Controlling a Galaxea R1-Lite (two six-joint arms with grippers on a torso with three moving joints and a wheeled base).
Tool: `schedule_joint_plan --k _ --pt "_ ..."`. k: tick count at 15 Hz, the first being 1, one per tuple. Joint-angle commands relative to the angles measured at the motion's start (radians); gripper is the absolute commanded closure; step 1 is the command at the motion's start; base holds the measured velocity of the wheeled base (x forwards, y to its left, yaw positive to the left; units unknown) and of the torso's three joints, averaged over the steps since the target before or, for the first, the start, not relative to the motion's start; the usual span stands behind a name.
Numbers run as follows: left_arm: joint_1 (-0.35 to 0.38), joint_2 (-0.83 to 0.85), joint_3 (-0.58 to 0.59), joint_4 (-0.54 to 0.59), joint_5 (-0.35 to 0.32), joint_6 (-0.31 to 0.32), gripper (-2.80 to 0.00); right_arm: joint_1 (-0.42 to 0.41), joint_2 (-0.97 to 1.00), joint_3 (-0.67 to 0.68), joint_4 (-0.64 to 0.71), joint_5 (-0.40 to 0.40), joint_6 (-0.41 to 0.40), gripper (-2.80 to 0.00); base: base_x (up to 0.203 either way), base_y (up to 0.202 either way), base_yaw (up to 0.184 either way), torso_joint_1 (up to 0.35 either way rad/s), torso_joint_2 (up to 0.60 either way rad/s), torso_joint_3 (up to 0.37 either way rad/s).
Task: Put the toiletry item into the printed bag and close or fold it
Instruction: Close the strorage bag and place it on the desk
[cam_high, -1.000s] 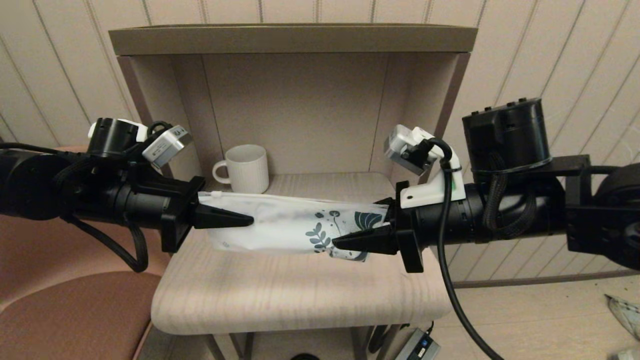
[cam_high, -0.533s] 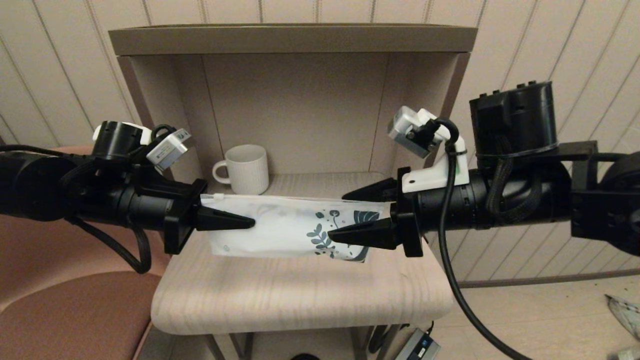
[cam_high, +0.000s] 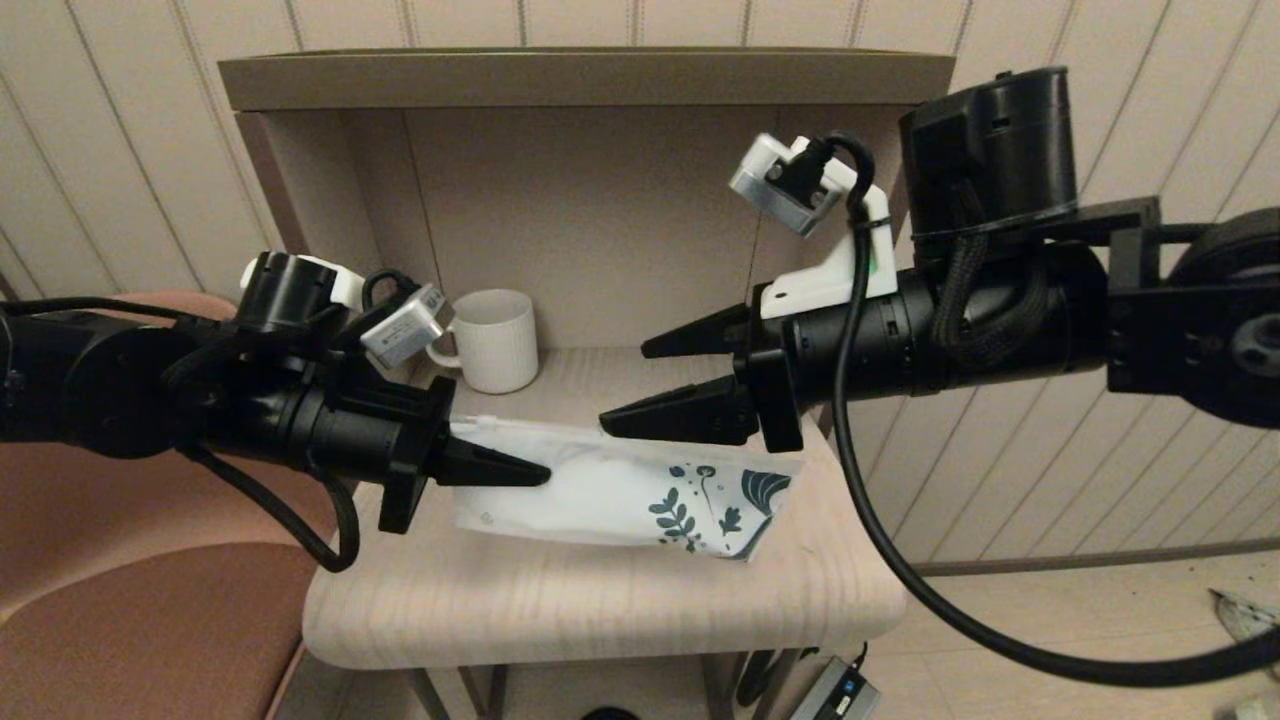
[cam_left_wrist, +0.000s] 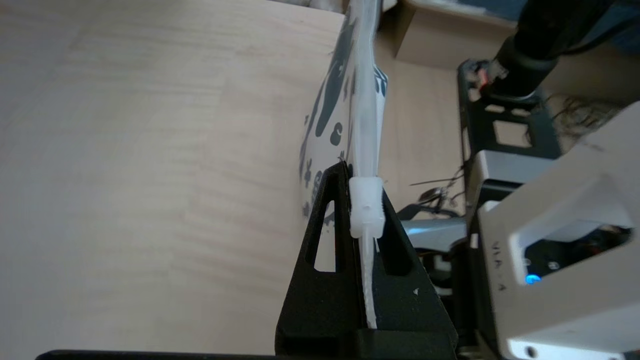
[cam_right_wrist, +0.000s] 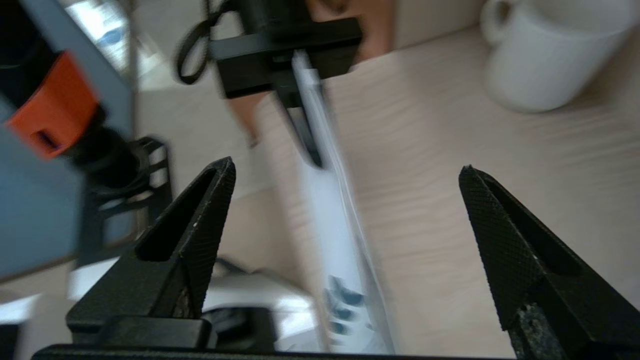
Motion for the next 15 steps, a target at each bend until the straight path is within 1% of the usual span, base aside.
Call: schedule_joint_plan --k 1,2,5,7,9,11,13,15 --pt "-0.021 0.005 -0.014 -0.001 0.01 0.004 0.0 0.013 0.023 -0.04 0.05 0.048 -0.001 -2.8 0.0 0.0 0.0 0.0 0.0 0.0" --pt "-0.028 0.007 -0.024 -0.001 0.019 0.004 0.0 0.014 0.027 -0.043 0.056 0.079 0.001 -2.8 0.0 0.0 0.0 0.0 0.0 0.0" --pt "-0.056 0.031 -0.092 0.019 0.028 -0.002 0.0 0.015 0.021 -0.042 0.092 0.087 -0.003 -2.8 0.0 0.0 0.0 0.0 0.0 0.0" --pt "-0.066 0.035 -0.164 0.087 0.061 -0.004 0.0 0.014 0.022 -0.042 0.086 0.087 -0.006 -2.8 0.0 0.0 0.0 0.0 0.0 0.0" --pt "-0.086 0.045 -0.237 0.201 0.076 -0.005 0.0 0.014 0.024 -0.049 0.081 0.088 -0.015 -2.8 0.0 0.0 0.0 0.0 0.0 0.0" --pt "-0.106 0.076 -0.264 0.217 0.105 -0.005 0.0 0.014 0.019 -0.052 0.081 0.098 -0.027 -2.8 0.0 0.0 0.0 0.0 0.0 0.0" --pt "-0.131 0.101 -0.292 0.226 0.11 -0.006 0.0 0.014 0.021 -0.042 0.081 0.099 -0.059 -2.8 0.0 0.0 0.0 0.0 0.0 0.0" --pt "-0.147 0.115 -0.327 0.267 0.127 -0.007 0.0 0.008 0.031 -0.027 0.081 0.099 -0.085 -2.8 0.0 0.0 0.0 0.0 0.0 0.0"
